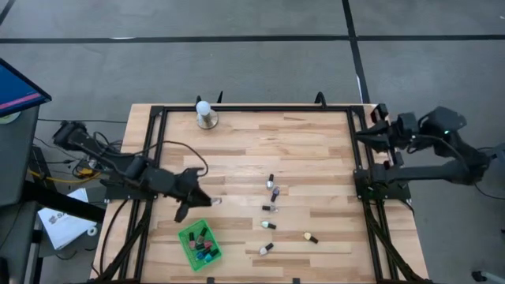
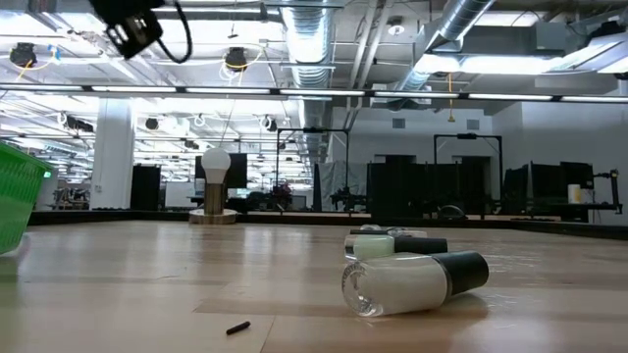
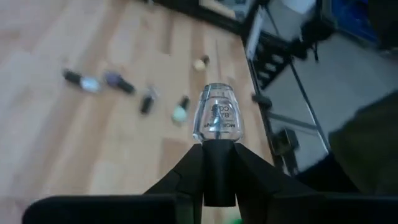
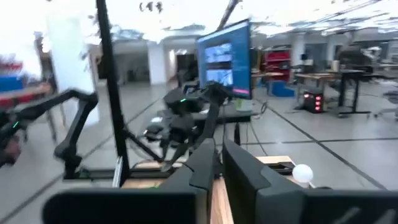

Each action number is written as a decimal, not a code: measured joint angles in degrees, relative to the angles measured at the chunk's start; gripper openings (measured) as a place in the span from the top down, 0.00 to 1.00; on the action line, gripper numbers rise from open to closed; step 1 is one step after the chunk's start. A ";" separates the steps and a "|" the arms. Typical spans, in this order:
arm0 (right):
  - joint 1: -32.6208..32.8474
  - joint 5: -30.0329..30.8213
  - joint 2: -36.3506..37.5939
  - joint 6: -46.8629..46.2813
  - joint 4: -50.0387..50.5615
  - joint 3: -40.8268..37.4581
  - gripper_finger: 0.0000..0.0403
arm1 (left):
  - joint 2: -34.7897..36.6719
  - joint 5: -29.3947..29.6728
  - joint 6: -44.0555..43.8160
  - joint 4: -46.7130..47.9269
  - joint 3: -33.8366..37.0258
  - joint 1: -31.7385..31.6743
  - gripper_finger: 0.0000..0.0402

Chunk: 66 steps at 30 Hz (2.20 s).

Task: Pick & Place Nail Polish
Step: Put the transparent nail polish bottle into the green basket, then put the black white nail polish bottle into the green basket

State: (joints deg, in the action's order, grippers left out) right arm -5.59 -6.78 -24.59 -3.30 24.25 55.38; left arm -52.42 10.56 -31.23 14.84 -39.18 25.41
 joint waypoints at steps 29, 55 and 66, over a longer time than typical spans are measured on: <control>-1.44 1.30 15.07 -18.81 -24.84 -33.21 1.00 | -22.03 -4.08 -20.50 10.50 0.00 21.27 0.87; -1.44 1.30 15.07 -19.25 -24.75 -33.21 1.00 | -19.62 -7.79 -22.82 10.20 -0.81 18.81 0.78; -1.44 1.25 15.07 -18.81 -21.59 -33.16 1.00 | -9.18 2.94 -8.81 9.74 -5.09 2.99 0.92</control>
State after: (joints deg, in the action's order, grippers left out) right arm -7.03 -5.52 -9.52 -22.11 2.66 22.22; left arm -61.60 13.51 -40.03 24.58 -44.27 28.40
